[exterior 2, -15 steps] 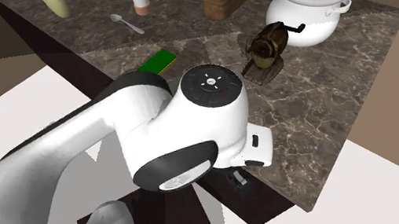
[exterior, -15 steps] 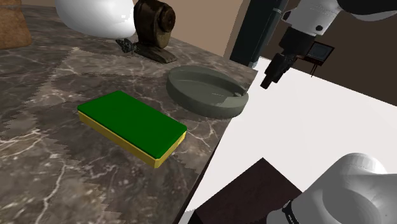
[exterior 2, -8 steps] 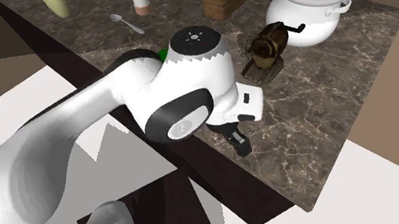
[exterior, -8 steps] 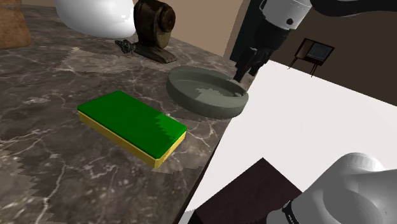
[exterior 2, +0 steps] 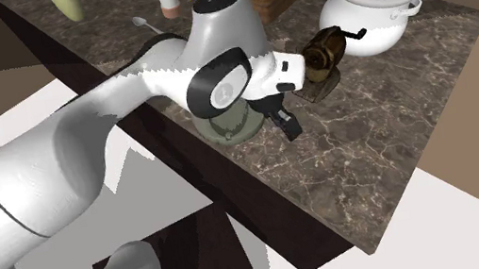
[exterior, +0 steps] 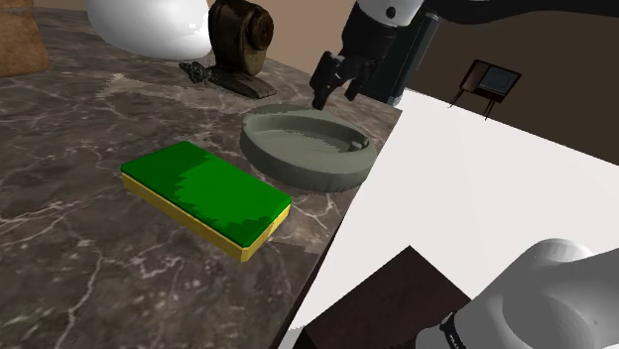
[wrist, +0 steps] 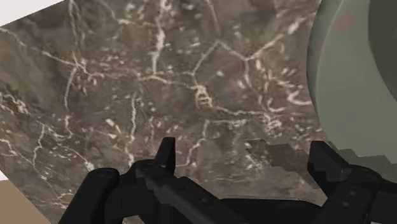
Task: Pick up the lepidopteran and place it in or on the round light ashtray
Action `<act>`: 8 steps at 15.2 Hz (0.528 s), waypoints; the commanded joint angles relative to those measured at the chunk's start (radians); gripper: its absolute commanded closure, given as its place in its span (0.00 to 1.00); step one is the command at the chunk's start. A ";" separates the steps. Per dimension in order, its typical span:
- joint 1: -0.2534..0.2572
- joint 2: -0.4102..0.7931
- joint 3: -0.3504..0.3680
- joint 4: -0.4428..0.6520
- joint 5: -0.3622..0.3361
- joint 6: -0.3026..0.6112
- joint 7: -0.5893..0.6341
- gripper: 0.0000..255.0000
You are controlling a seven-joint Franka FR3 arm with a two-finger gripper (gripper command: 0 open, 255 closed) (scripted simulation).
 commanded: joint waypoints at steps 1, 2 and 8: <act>-0.013 0.059 0.052 0.049 -0.035 0.031 0.059 0.00; -0.019 0.088 0.078 0.075 -0.056 0.041 0.088 0.00; -0.057 0.288 0.238 0.265 -0.242 0.061 0.285 0.00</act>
